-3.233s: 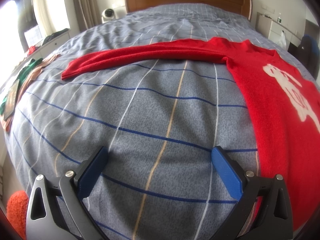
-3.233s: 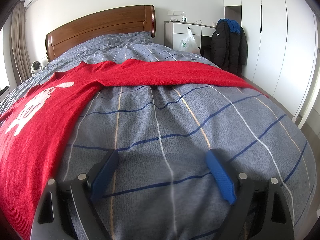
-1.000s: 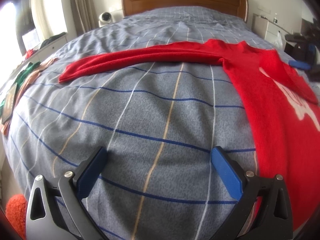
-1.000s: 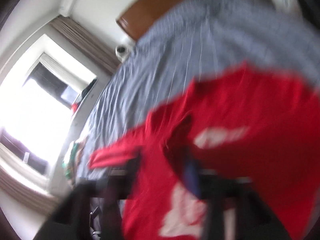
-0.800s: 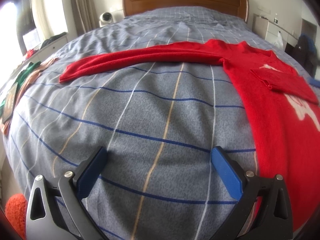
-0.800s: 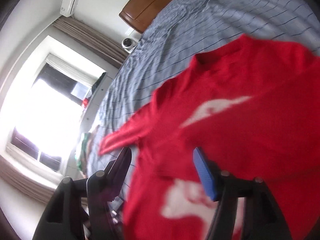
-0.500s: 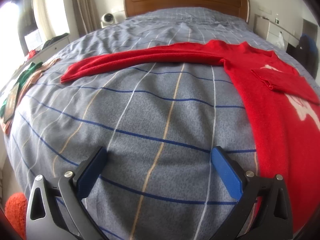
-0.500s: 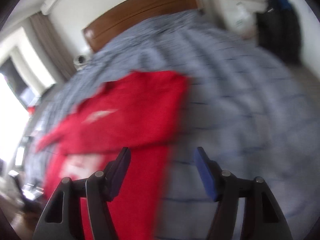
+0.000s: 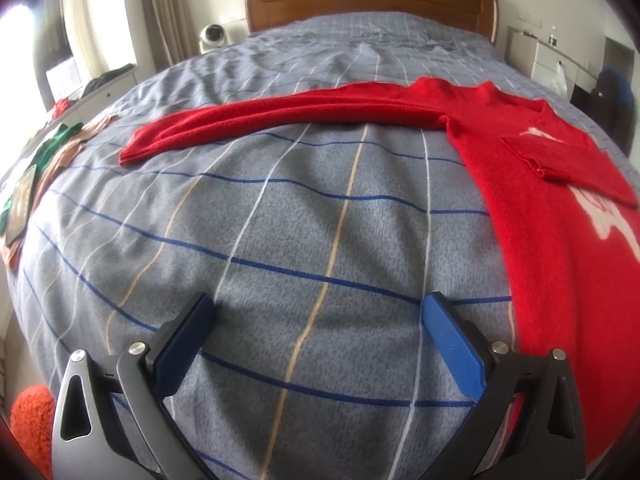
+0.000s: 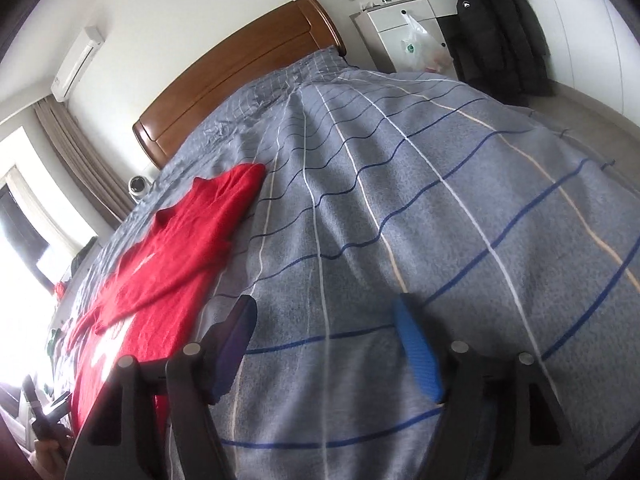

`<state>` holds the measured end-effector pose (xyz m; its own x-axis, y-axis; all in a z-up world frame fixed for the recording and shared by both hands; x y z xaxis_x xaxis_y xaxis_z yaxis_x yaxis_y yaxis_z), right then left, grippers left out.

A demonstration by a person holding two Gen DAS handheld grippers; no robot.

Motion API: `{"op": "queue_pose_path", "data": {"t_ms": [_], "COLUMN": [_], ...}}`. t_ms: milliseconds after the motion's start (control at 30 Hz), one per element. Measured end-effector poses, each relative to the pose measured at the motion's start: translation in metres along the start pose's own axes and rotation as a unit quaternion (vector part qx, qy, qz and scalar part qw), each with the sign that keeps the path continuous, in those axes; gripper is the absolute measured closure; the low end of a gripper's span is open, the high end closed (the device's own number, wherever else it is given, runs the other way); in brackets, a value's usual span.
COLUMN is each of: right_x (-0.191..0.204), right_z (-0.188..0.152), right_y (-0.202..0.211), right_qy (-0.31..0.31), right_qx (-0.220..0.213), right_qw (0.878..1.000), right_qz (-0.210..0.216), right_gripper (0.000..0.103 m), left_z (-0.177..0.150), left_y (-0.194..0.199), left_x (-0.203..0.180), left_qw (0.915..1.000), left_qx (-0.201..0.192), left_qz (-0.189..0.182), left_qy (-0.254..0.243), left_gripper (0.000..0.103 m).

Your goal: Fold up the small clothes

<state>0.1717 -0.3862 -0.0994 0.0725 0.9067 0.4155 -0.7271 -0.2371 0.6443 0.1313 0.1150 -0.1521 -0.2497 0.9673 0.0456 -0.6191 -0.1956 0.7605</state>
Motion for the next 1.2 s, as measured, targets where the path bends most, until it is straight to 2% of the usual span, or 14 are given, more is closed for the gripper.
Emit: {"op": "queue_pose_path", "data": {"t_ms": [267,500,1200], "right_x": [0.005,0.007,0.009], "right_z": [-0.013,-0.014,-0.012], "right_y": [-0.004,-0.005,-0.007], "right_qy": [0.009,0.012,0.012], "right_qx": [-0.012,-0.011,-0.01], "right_qw": [1.0,1.0,1.0], "right_qz": [-0.006,-0.009,-0.011], "right_gripper": [0.032,0.032,0.032], "left_z": [0.002,0.0,-0.001], "left_y": [-0.002,-0.002,-0.002], "left_x": [0.001,-0.002,-0.003], "left_qw": [0.9999,0.9996,0.9996], "left_qx": [0.011,0.012,0.013], "left_qz": [0.004,0.01,0.011], "left_qy": [-0.004,-0.023,-0.022], "left_gripper": [0.0,0.001,0.001]}}
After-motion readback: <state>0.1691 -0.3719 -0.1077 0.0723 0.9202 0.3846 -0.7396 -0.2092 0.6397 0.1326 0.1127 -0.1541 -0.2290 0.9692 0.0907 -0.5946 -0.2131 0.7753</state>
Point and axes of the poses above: each gripper's, at about its wrist camera, not at the fingertips, and y roughly against the way its jaws point, x to its left, z to its top, the point moved 3 cm from there along -y, roughly the way its jaws point, and after that the axes turned 2 degrees about x, right-handed, at the moved point
